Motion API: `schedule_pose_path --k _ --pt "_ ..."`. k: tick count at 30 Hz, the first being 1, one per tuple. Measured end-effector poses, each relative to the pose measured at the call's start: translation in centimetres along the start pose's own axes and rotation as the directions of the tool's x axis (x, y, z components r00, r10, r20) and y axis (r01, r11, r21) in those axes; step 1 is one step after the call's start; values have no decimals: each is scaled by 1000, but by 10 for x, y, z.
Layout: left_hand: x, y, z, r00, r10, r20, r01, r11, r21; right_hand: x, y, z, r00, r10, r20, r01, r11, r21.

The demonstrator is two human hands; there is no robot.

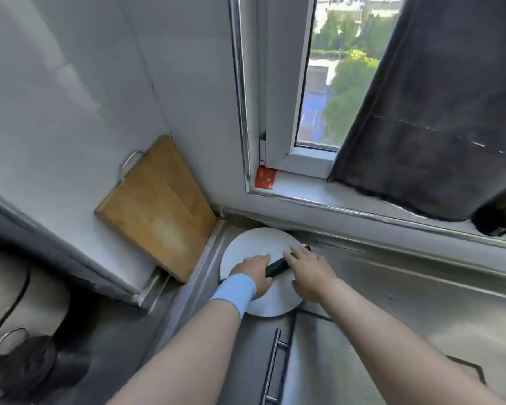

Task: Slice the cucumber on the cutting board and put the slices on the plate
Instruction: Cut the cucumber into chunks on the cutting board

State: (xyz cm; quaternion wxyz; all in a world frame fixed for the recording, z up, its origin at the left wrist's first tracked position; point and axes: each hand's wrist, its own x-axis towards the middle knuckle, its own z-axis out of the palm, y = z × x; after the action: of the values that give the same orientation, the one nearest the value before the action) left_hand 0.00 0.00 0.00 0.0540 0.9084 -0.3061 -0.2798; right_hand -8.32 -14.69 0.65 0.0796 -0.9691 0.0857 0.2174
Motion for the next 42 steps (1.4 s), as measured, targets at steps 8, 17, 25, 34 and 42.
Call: schedule_pose_path --k 8,17,25,34,42 --pt "23 -11 18 998 3 65 -7 998 64 25 -7 21 998 -34 -61 13 950 -312" --pt "16 -3 17 989 151 -7 -150 988 32 4 13 31 990 -12 -144 -12 987 -162" --pt "-40 61 13 983 184 20 -182 981 -61 -84 48 33 986 1 -166 11 998 69" --pt "-111 135 88 966 177 191 -179 984 -5 -200 86 107 998 21 -65 -4 968 249" --pt "-149 161 138 987 95 128 -111 986 123 -242 96 146 986 -30 -167 75 959 272"
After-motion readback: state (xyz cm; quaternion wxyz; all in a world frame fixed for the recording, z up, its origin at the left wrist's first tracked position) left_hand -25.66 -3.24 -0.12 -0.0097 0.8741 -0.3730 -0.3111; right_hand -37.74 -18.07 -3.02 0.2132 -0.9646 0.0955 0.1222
